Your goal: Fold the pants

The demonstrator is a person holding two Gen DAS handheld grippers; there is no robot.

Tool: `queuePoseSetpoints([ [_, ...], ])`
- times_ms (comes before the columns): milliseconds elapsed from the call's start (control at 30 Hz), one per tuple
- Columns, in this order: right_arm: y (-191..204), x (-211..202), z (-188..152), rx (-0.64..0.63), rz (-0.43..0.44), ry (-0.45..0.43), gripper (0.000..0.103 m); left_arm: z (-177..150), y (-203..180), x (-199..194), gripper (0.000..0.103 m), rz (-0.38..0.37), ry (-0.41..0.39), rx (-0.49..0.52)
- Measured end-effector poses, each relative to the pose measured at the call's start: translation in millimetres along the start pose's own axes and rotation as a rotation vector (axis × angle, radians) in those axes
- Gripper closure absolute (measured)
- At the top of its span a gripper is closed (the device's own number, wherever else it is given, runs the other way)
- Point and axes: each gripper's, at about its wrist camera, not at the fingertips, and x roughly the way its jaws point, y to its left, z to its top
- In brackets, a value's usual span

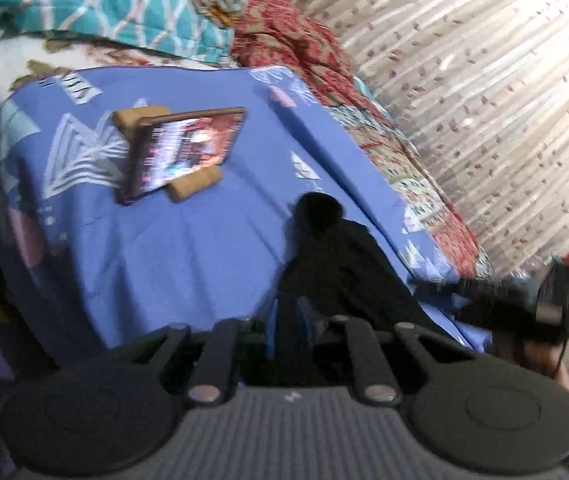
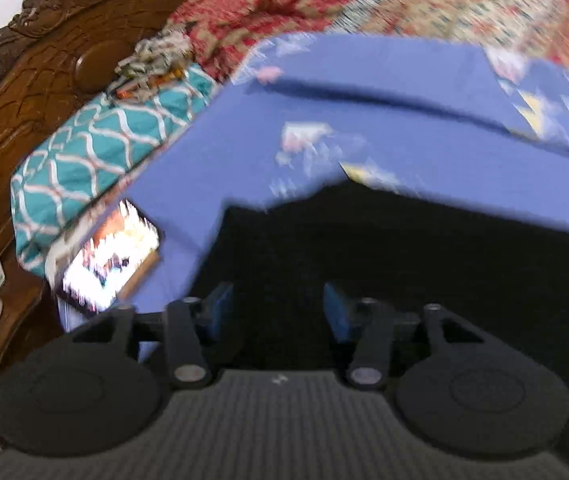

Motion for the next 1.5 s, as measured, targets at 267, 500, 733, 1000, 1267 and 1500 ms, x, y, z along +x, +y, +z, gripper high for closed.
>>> queuePoseSetpoints([
  [267, -28, -52, -72, 0.064, -0.057, 0.056, 0.065, -27, -75, 44, 0.090, -0.022, 0.157, 0.184],
  [500, -60, -87, -120, 0.181, -0.130, 0.036, 0.064, -65, -130, 85, 0.088, 0.063, 0.297, 0.367],
  [733, -84, -101, -138, 0.325, -0.151, -0.002, 0.063, -100, -161, 108, 0.083, 0.117, 0.348, 0.468],
  [1000, -98, -104, -139, 0.395, -0.152, -0.076, 0.063, -117, -178, 121, 0.082, 0.188, 0.379, 0.545],
  [1267, -127, -120, -164, 0.488, -0.160, -0.118, 0.063, -122, -188, 132, 0.081, 0.249, 0.383, 0.601],
  [1500, -155, -137, -179, 0.544, -0.165, -0.158, 0.067, -128, -189, 148, 0.081, 0.279, 0.392, 0.640],
])
